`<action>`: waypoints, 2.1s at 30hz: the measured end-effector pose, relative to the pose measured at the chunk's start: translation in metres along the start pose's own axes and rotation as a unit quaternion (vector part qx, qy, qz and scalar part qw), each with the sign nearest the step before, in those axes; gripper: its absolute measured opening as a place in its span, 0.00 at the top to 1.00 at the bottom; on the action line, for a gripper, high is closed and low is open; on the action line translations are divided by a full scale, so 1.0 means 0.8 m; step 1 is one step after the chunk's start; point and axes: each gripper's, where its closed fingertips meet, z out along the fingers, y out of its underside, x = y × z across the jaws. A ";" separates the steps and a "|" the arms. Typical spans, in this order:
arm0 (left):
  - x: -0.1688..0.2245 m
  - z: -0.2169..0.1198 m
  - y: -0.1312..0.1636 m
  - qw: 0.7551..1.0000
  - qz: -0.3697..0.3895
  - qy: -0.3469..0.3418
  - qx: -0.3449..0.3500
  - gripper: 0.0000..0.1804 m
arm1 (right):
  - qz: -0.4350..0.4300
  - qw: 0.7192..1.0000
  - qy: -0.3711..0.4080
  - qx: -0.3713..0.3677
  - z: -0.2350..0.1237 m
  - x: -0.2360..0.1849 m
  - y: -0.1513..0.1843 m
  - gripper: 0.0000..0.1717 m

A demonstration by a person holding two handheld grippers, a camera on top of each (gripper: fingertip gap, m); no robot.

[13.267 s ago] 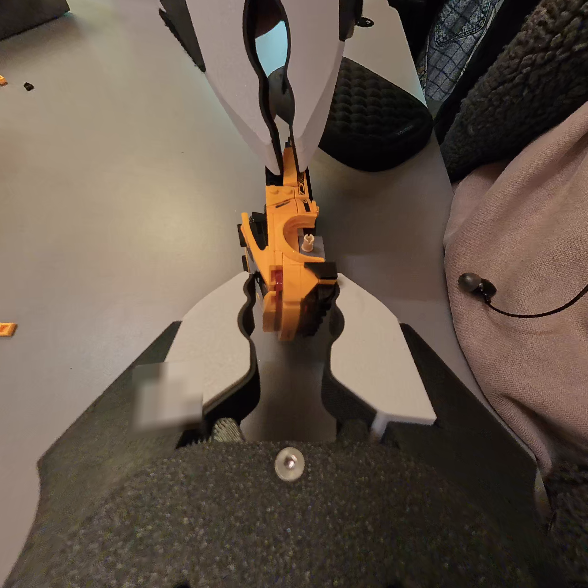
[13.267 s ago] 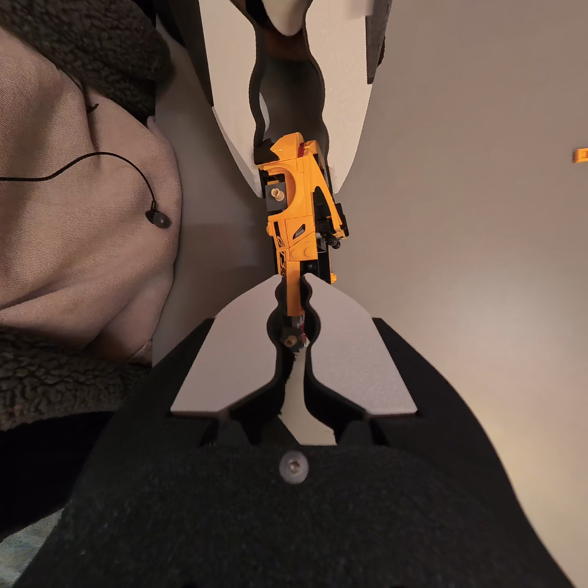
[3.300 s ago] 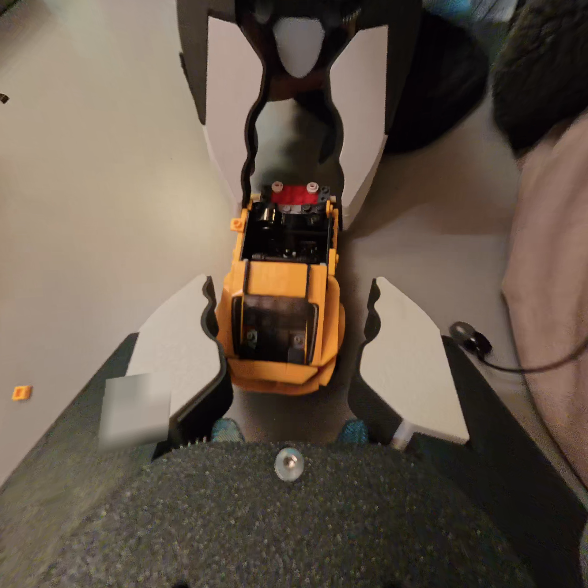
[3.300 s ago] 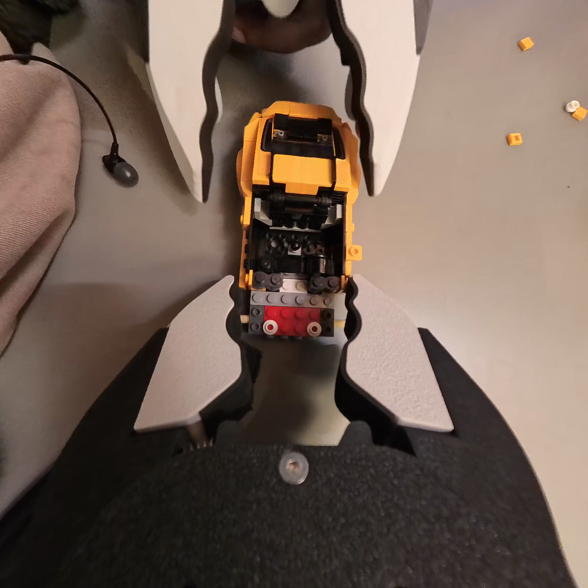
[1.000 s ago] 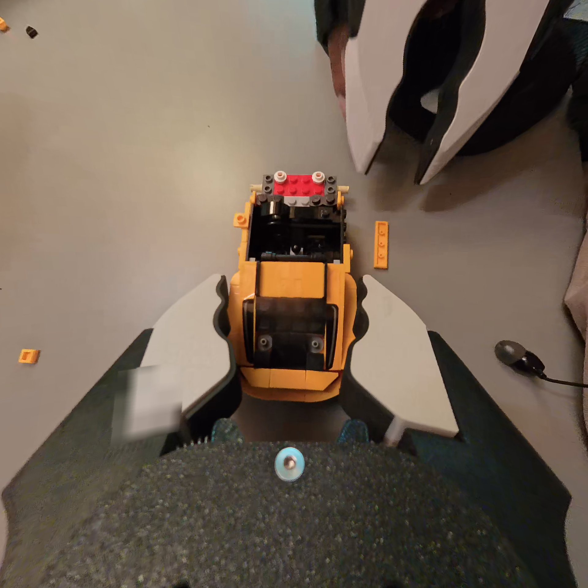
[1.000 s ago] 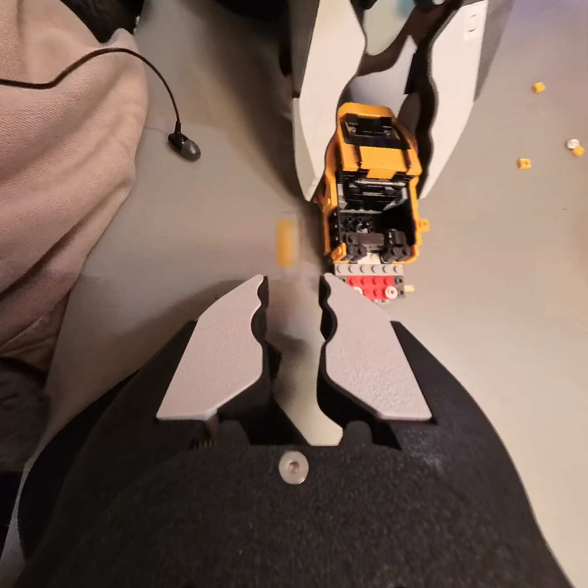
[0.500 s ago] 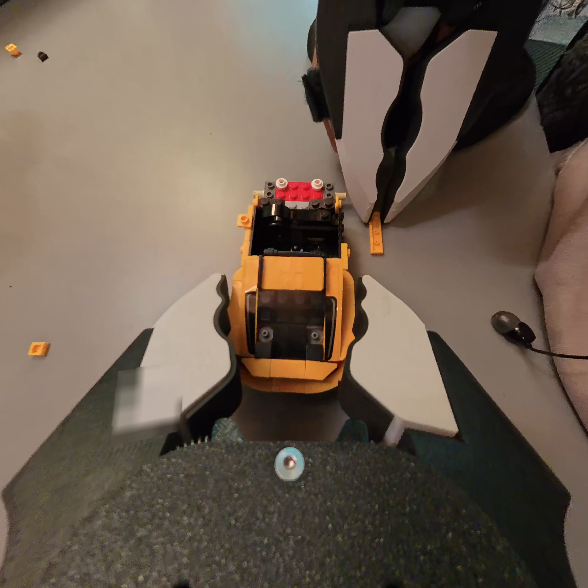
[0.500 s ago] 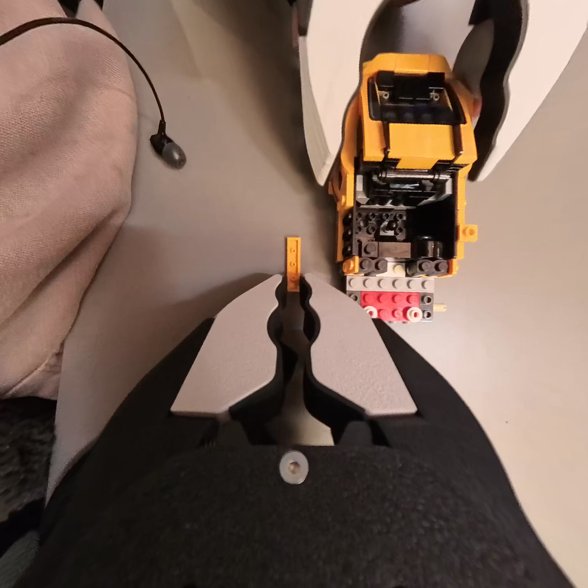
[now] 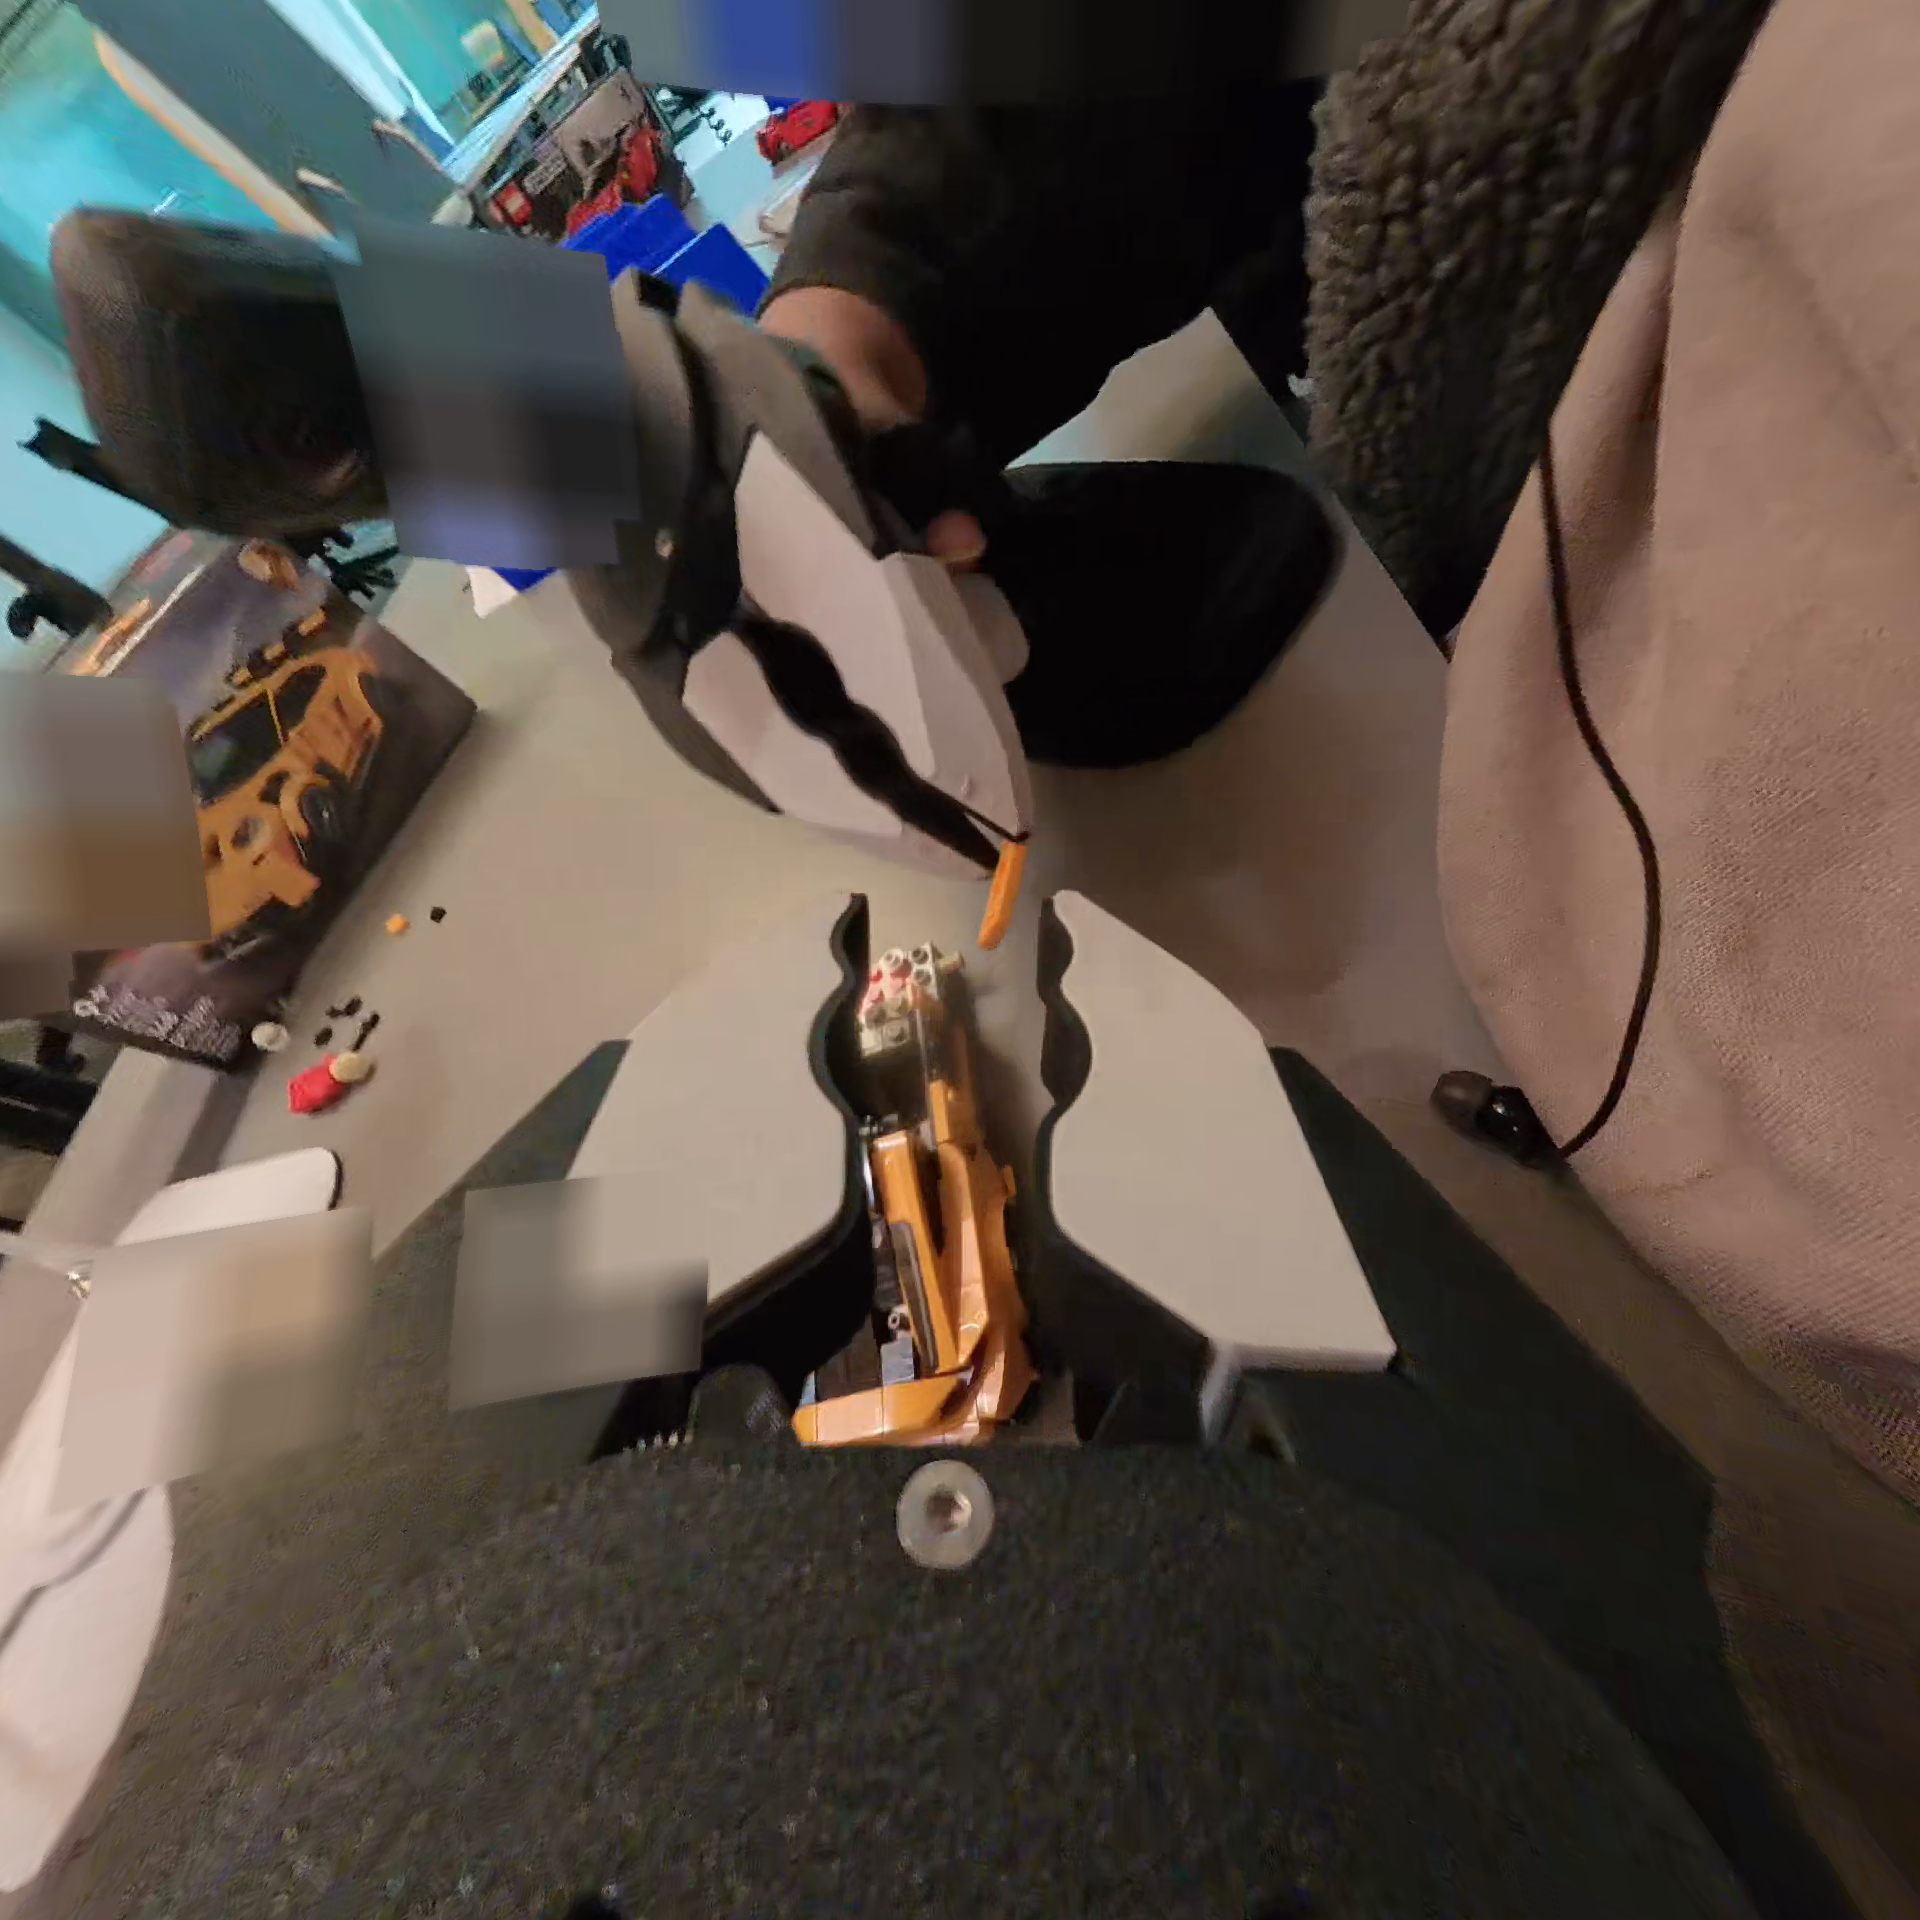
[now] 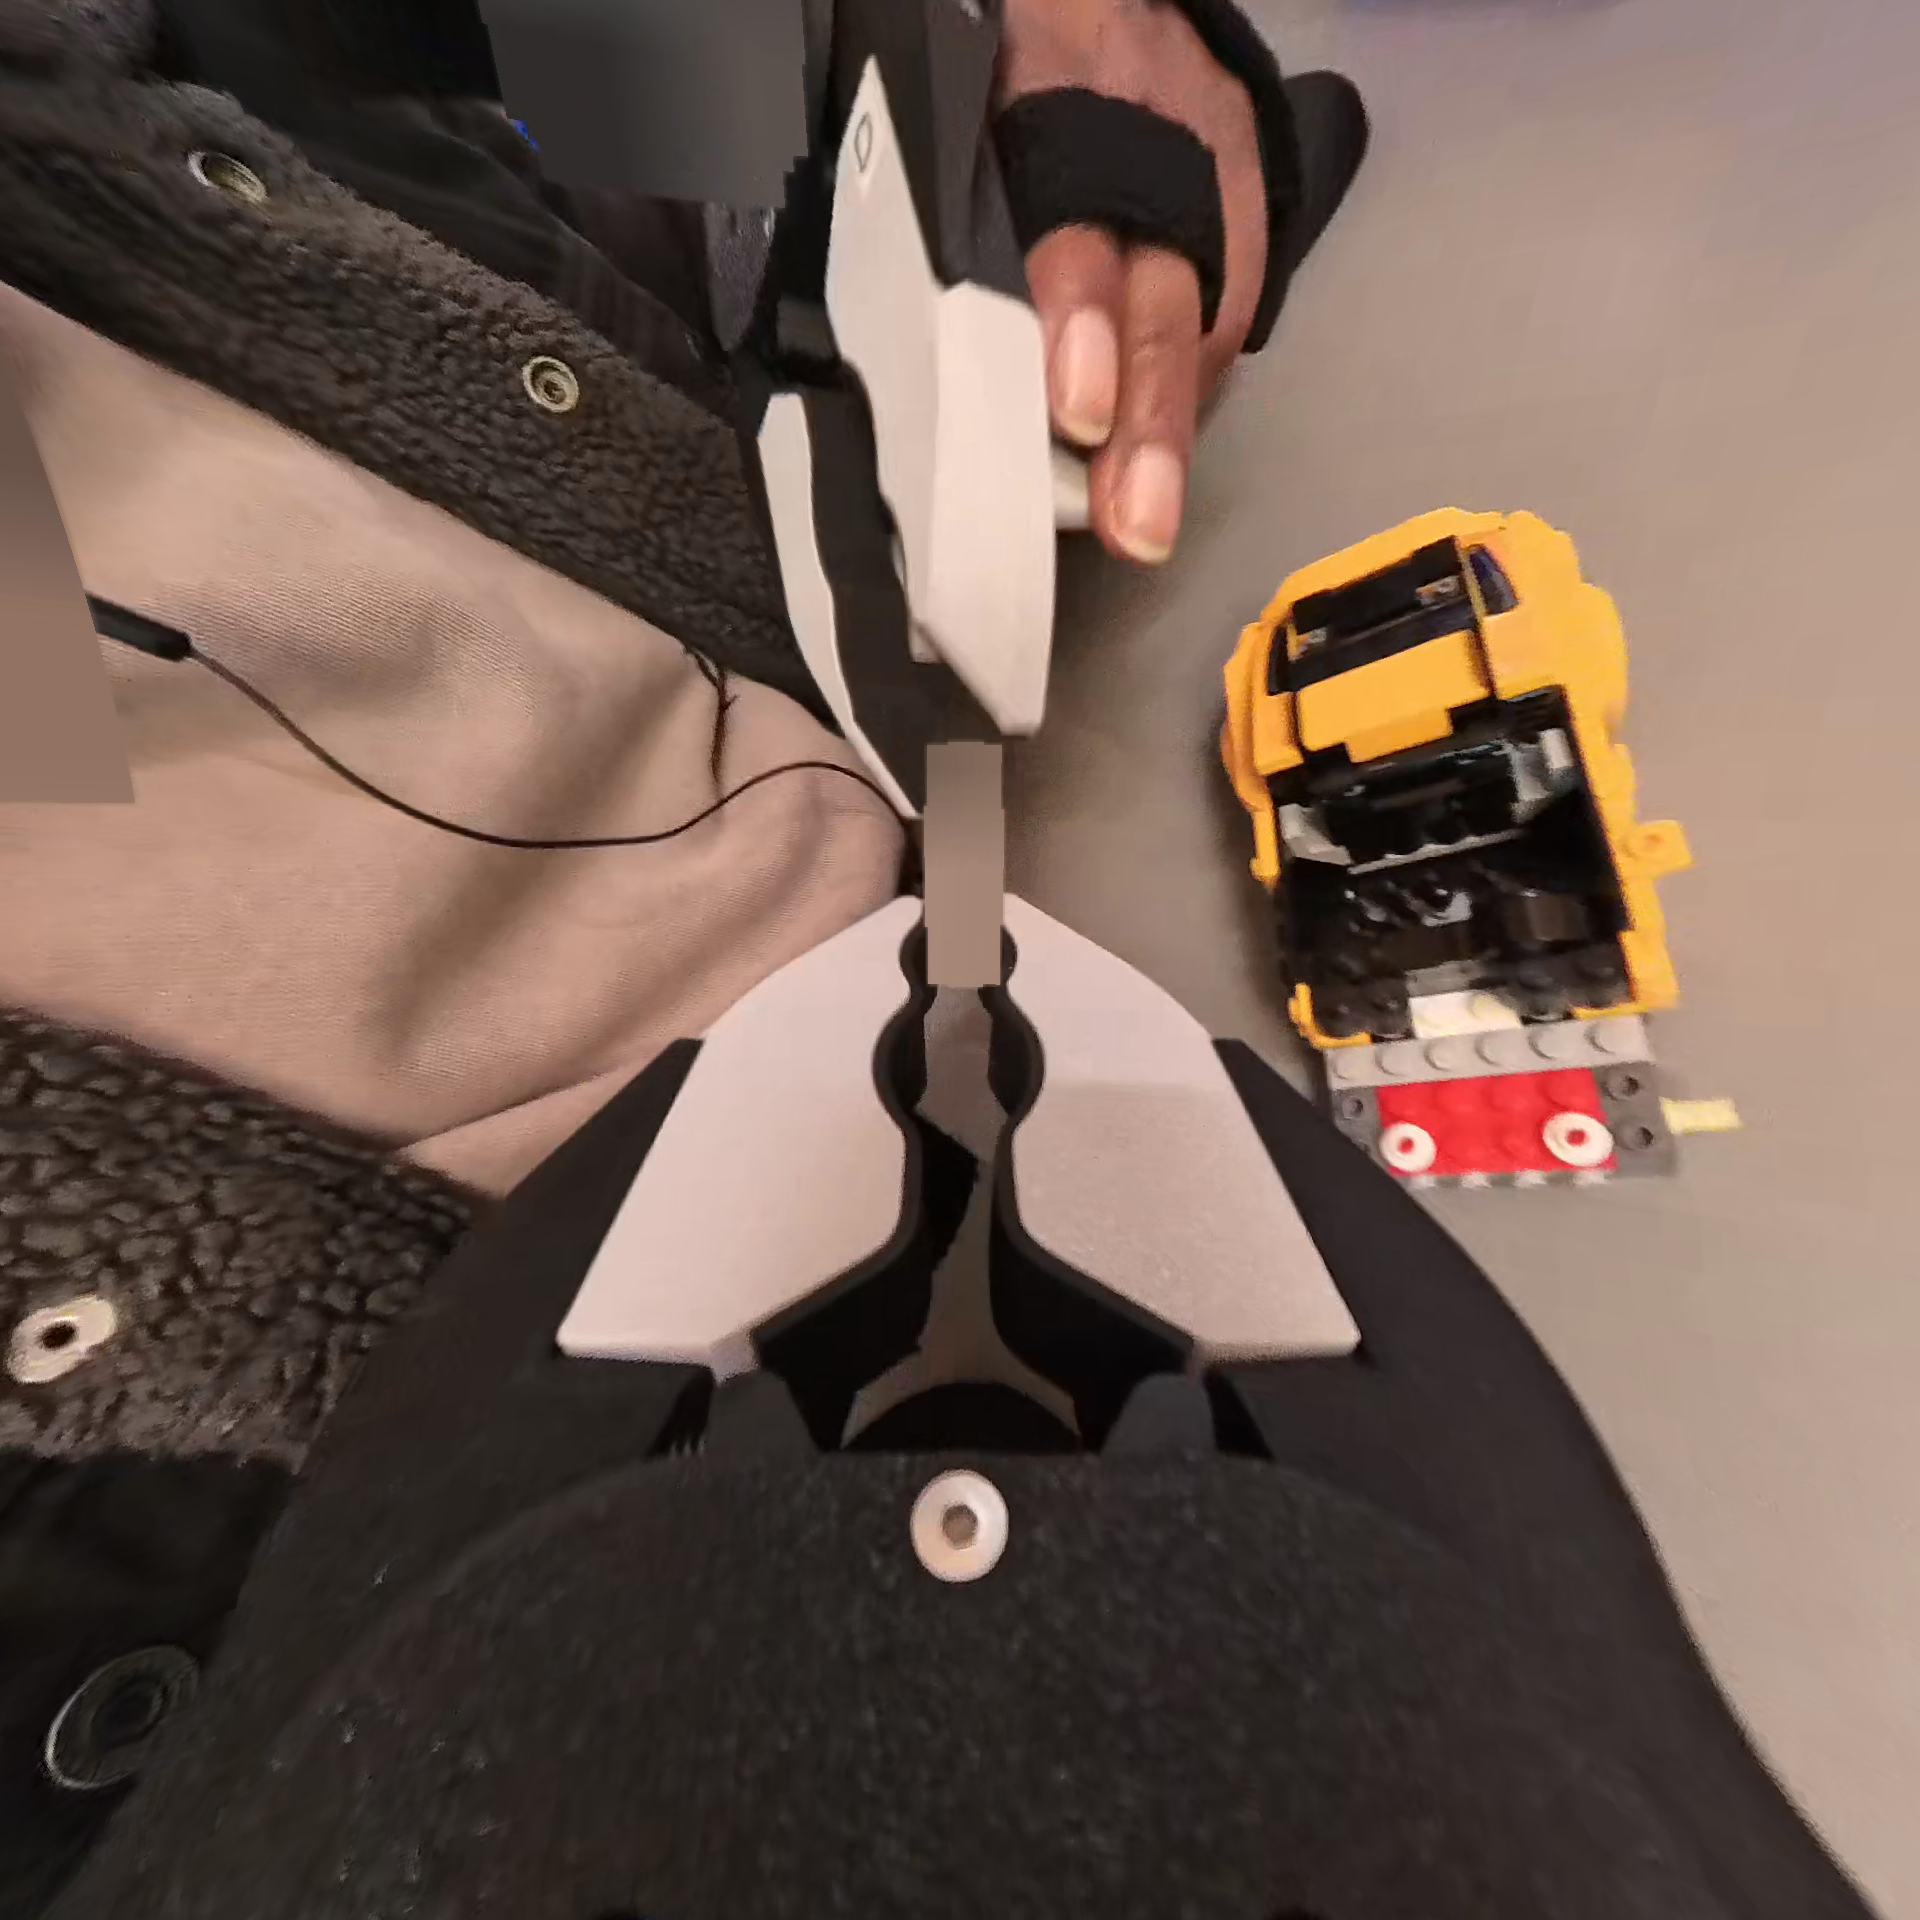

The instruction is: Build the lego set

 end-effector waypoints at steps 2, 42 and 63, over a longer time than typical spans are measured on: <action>0.004 0.003 -0.001 1.000 0.020 -0.004 -0.011 0.89 | 0.009 1.000 -0.023 0.003 0.003 -0.006 -0.002 0.96; -0.023 -0.005 0.122 0.954 -0.235 -0.014 -0.185 0.44 | -0.324 0.879 0.346 -0.057 -0.035 0.060 0.015 0.95; -0.012 -0.001 0.082 0.710 -0.643 0.244 -0.150 0.54 | -0.232 0.942 0.228 -0.086 -0.028 0.059 -0.003 0.96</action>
